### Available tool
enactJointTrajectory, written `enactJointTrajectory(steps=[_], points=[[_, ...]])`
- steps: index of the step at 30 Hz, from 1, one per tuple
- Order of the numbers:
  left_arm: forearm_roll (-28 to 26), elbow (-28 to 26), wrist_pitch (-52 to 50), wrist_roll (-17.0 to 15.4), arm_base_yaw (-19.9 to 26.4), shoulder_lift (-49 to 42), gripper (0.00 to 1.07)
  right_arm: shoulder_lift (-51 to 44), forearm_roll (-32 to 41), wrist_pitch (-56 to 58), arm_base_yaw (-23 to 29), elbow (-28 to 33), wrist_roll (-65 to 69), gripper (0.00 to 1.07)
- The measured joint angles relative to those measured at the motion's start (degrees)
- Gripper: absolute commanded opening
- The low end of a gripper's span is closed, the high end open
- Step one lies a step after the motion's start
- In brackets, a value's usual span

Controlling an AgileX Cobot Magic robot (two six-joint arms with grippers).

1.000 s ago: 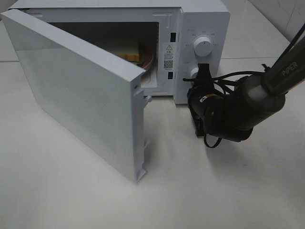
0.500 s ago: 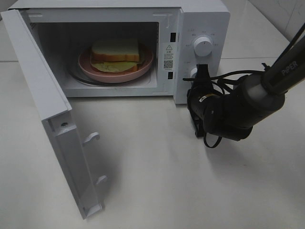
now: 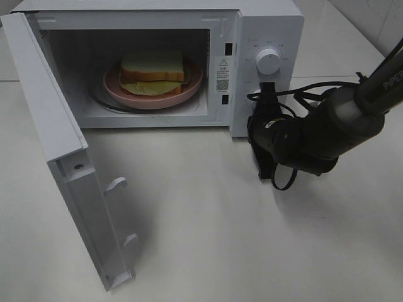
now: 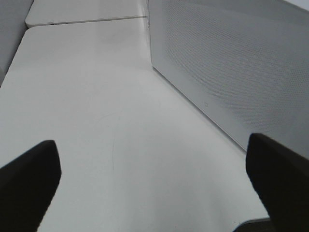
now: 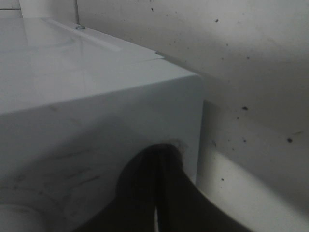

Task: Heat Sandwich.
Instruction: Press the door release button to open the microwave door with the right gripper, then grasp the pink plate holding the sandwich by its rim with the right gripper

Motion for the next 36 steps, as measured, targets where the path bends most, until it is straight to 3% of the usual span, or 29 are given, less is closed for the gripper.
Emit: enactJointTrajectory(steps=[20,36], points=[[0.00,0.00,0.00,0.00,0.00,0.00,1.01,-8.08,-2.69,7.51,-0.57,6.88,-4.58,0.02],[0.00,0.00,0.00,0.00,0.00,0.00,1.01,-25.38,-2.75,22.80,-0.57,14.44,-21.43,0.06]])
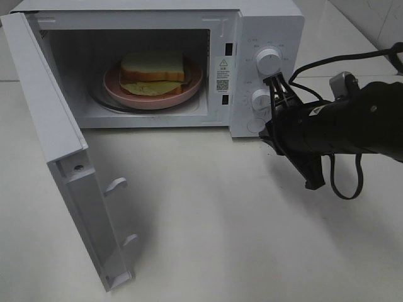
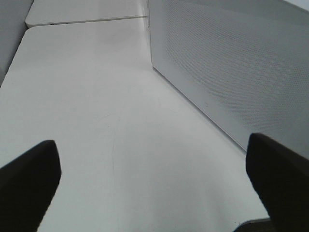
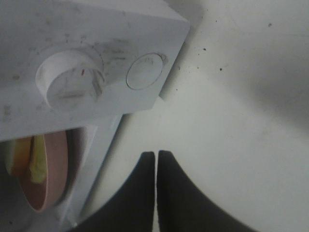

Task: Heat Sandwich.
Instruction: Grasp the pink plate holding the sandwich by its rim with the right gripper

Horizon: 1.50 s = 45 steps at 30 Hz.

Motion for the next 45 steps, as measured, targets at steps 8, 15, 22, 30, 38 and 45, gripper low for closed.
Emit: enactJointTrajectory(steps=[8,15,22,30,38,45], points=[[0.00,0.00,0.00,0.00,0.00,0.00,1.01,-6.36,-1.38,12.03,0.00,0.00,-13.18,0.07],[0.00,0.00,0.00,0.00,0.00,0.00,1.01,-11.46,-1.55,23.38,0.00,0.00,-26.70,0.07],[0.00,0.00,0.00,0.00,0.00,0.00,1.01,-13.52,-7.05,38.96,0.00,-2.98,-35.81,0.07],[0.00,0.00,0.00,0.00,0.00,0.00,1.01,-13.52,-15.18,50.36,0.00,-7.85,-42.57,0.07],[0.00,0.00,0.00,0.00,0.00,0.00,1.01,-13.52,-20.05,59.42,0.00,-12.49,-59.13,0.08],[0.00,0.00,0.00,0.00,0.00,0.00,1.01,-13.52,-23.38,62.57,0.00,-14.15,-82.22,0.09]])
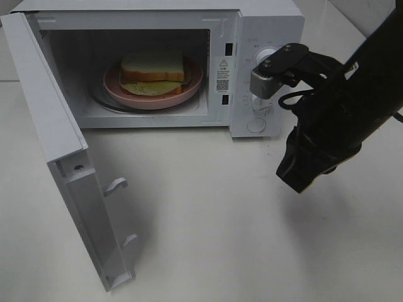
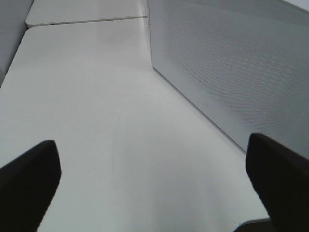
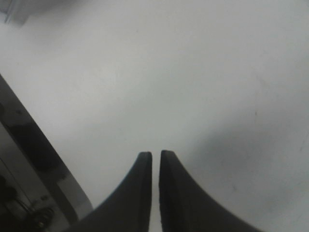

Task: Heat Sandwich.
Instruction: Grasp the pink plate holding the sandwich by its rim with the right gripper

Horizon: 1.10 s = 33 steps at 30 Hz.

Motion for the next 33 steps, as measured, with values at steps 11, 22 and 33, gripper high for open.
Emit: enactJointTrajectory(steps=[11,22,33], points=[[0.00,0.00,0.00,0.00,0.00,0.00,1.01,0.00,-1.38,1.60,0.00,-0.06,-30.94,0.10],[0.00,0.00,0.00,0.00,0.00,0.00,1.01,0.00,-6.53,1.49,0.00,-0.06,-37.53,0.45],[0.00,0.00,0.00,0.00,0.00,0.00,1.01,0.00,-6.70,-0.06,0.00,-0.06,-34.95,0.98]])
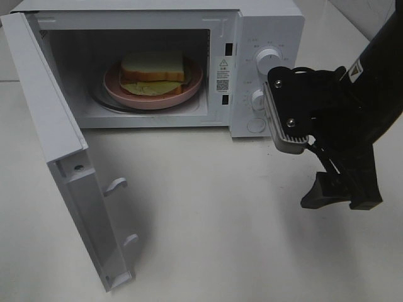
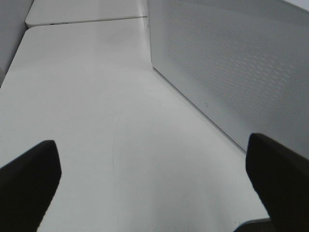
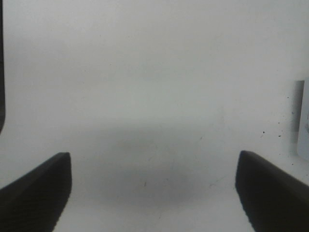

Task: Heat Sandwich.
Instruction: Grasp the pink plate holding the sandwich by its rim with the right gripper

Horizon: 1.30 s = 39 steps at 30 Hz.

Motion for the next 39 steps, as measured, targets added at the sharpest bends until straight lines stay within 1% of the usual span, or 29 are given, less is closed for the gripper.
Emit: enactJointTrajectory(steps=[7,12,16,18,20,23,28,31,34,35,38,39], points=[[0.00,0.00,0.00,0.00,0.00,0.00,1.01,0.00,-1.38,-0.23,0.00,0.00,0.52,0.97],[0.00,0.00,0.00,0.00,0.00,0.00,1.01,0.00,-3.61,-0.40,0.00,0.00,1.32,0.96],[0.00,0.00,0.00,0.00,0.00,0.00,1.01,0.11,-6.53,-0.86,1.15,-0.52,1.95,0.95],[0.00,0.00,0.00,0.00,0.00,0.00,1.01,0.69,-9.91,-1.15,2.92,-2.06,3.55,0.95],[0.00,0.00,0.00,0.00,0.00,0.00,1.01,1.03,-10.77,-1.09,3.44,-2.81,4.30,0.95],[0.00,0.00,0.00,0.00,0.00,0.00,1.01,2.98,-13.24,-1.26,4.76,-5.79,5.33,0.94],[0.00,0.00,0.00,0.00,0.00,0.00,1.01,5.61,-14.38,-1.32,6.13,-8.77,5.84,0.94],[0.00,0.00,0.00,0.00,0.00,0.00,1.01,8.37,-14.90,-1.49,7.45,-12.03,5.84,0.94],[0.00,0.00,0.00,0.00,0.00,0.00,1.01,9.68,-14.90,-2.06,7.62,-13.52,5.84,0.93],[0.00,0.00,0.00,0.00,0.00,0.00,1.01,11.12,-15.24,-2.58,8.14,-15.13,5.84,0.93],[0.00,0.00,0.00,0.00,0.00,0.00,1.01,12.49,-15.41,-3.04,8.77,-16.73,5.84,0.93],[0.00,0.00,0.00,0.00,0.00,0.00,1.01,13.69,-15.41,-3.38,9.34,-18.16,5.84,0.93]])
